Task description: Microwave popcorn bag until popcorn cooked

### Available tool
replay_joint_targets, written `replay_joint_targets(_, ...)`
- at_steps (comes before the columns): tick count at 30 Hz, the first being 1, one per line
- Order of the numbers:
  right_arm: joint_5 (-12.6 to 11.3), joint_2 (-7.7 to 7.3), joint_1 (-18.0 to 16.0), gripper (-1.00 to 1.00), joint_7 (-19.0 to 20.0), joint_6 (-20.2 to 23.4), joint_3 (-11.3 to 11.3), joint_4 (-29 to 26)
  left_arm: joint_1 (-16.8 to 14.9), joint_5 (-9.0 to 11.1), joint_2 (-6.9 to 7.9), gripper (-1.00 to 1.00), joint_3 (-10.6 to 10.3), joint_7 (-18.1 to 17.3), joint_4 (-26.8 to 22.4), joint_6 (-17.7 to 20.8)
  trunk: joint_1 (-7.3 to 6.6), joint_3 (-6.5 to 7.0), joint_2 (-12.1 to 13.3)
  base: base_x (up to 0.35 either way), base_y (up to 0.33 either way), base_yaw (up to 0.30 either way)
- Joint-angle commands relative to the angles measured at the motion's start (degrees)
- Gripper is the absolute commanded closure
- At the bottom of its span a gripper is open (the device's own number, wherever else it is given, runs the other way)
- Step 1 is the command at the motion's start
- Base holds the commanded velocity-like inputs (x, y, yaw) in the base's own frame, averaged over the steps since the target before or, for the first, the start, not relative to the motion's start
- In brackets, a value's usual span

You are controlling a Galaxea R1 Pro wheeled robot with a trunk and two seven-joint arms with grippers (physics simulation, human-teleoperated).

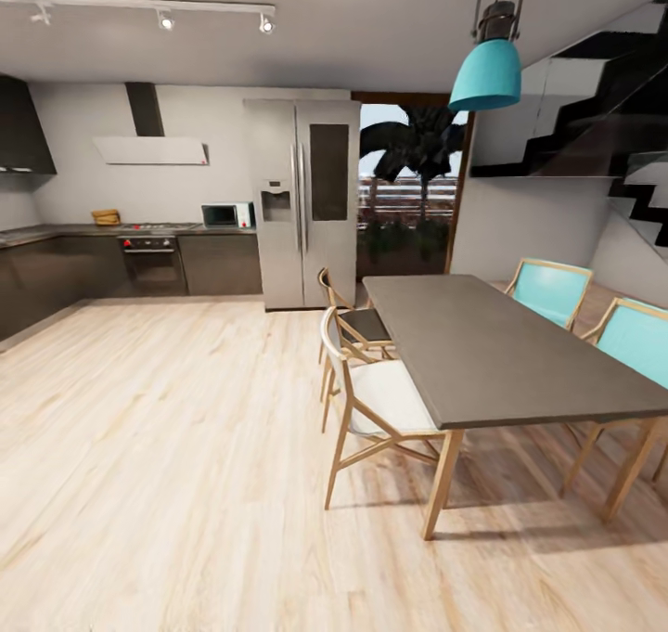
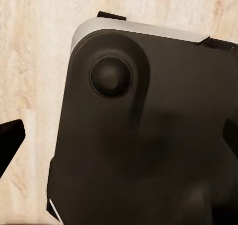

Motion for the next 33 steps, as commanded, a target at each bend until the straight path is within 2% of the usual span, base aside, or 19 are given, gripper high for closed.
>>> replay_joint_targets(1,0.30,-0.08,0.00,-1.00,-0.07,-0.23,0.27,0.04,-0.01,0.32,-0.01,-1.00,0.03,-0.03,-0.01,-0.12,0.00,-0.04,-0.02,0.000,0.000,0.281)
replay_joint_targets(16,0.42,-0.15,0.00,-1.00,-0.07,-0.22,0.29,-0.02,-0.01,0.68,-0.04,-1.00,0.30,-0.21,0.08,-0.03,0.00,-0.04,-0.02,0.000,0.000,0.281)
replay_joint_targets(23,0.44,-0.14,0.00,-1.00,-0.07,-0.15,0.38,-0.02,-0.01,0.84,-1.74,-1.00,0.48,-0.29,-0.14,-0.10,0.00,-0.04,-0.02,0.000,0.000,0.281)
replay_joint_targets(27,0.60,0.02,0.00,-1.00,-0.07,-0.15,0.37,-0.02,-0.01,1.25,-2.02,-1.00,0.73,-0.30,-0.03,0.03,0.00,-0.04,-0.02,0.000,0.000,0.282)
replay_joint_targets(33,3.91,0.11,0.00,-1.00,-0.07,-0.36,0.35,-0.02,-0.01,2.59,-2.03,-1.00,0.76,-0.25,-0.01,-0.03,0.00,-0.04,-0.02,0.000,0.000,0.286)
